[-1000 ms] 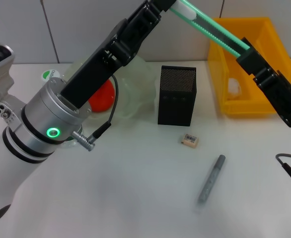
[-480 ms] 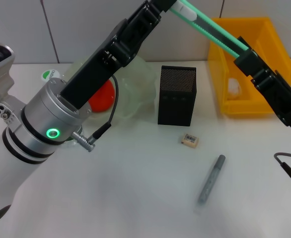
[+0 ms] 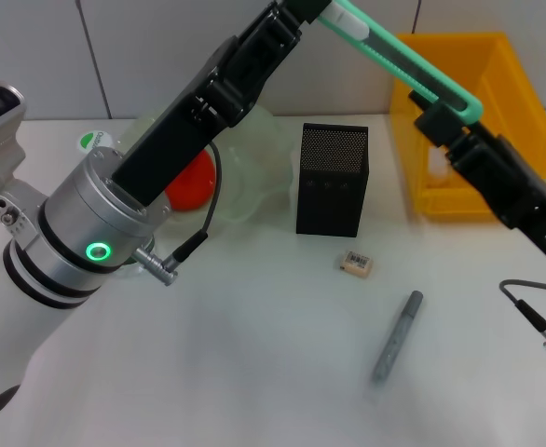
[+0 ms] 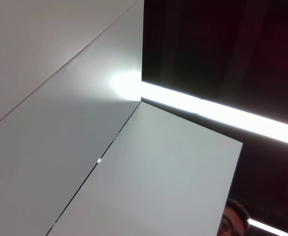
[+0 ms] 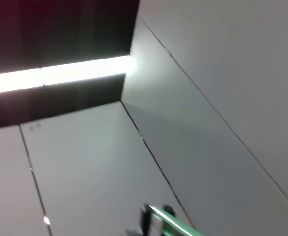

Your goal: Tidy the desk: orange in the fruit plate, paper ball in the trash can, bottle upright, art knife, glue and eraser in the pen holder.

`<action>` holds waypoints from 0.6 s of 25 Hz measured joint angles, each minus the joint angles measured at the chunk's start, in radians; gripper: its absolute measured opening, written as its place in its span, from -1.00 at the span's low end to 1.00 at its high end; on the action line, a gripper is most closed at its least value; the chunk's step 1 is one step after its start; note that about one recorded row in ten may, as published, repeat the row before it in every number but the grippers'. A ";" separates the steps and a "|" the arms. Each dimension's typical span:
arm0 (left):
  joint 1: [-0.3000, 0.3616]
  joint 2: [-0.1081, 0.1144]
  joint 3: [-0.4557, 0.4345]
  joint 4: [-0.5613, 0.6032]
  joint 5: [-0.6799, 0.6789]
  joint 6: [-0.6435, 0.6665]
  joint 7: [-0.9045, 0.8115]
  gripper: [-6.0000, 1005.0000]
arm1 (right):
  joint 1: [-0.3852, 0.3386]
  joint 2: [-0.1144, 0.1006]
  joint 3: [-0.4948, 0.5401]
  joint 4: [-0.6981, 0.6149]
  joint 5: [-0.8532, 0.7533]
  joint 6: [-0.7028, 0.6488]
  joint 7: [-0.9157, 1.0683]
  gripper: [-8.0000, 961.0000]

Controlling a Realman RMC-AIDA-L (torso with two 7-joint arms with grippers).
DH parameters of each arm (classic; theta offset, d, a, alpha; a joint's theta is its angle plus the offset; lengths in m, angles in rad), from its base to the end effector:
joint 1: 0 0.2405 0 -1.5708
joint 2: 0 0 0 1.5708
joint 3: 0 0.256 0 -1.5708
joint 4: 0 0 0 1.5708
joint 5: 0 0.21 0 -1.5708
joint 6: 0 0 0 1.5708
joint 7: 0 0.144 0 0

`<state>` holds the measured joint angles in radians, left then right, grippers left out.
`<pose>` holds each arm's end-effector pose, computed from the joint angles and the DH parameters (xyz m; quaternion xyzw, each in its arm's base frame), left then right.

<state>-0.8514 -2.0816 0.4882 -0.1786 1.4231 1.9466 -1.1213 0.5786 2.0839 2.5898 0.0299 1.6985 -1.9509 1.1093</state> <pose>-0.1306 0.3206 -0.0227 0.6951 0.2137 0.6863 0.0078 0.2115 0.2867 -0.0062 -0.7279 0.2212 0.6423 0.0935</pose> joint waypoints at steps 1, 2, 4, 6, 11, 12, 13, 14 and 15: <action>0.000 0.000 0.000 0.000 0.000 0.000 0.000 -0.64 | -0.006 0.000 -0.004 0.010 -0.003 0.021 -0.013 0.61; 0.000 0.000 0.000 0.002 0.000 0.000 0.007 -0.64 | -0.016 0.000 -0.008 0.019 -0.004 0.041 -0.029 0.63; 0.000 0.000 0.000 0.003 0.001 0.000 0.018 -0.64 | -0.041 0.000 -0.014 0.035 -0.004 0.080 -0.066 0.63; 0.000 0.000 0.000 -0.001 0.001 -0.013 0.085 -0.63 | -0.057 0.000 -0.020 0.045 -0.005 0.104 -0.088 0.63; -0.001 0.000 -0.003 -0.009 0.001 -0.029 0.129 -0.63 | -0.122 -0.002 -0.055 0.076 -0.011 0.204 -0.141 0.63; -0.007 0.000 -0.030 -0.034 0.002 -0.121 0.288 -0.63 | -0.138 -0.003 -0.060 0.083 -0.018 0.234 -0.149 0.63; -0.007 0.000 -0.030 -0.034 0.002 -0.121 0.288 -0.63 | -0.138 -0.003 -0.060 0.083 -0.018 0.234 -0.149 0.63; -0.014 0.000 -0.039 -0.044 0.002 -0.152 0.338 -0.63 | -0.145 -0.003 -0.061 0.086 -0.022 0.246 -0.152 0.63; -0.014 0.000 -0.039 -0.044 0.002 -0.152 0.338 -0.62 | -0.151 -0.004 -0.065 0.087 -0.026 0.255 -0.153 0.63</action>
<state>-0.8658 -2.0816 0.4488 -0.2225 1.4252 1.7947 -0.7834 0.4279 2.0804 2.5245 0.1169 1.6728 -1.6958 0.9561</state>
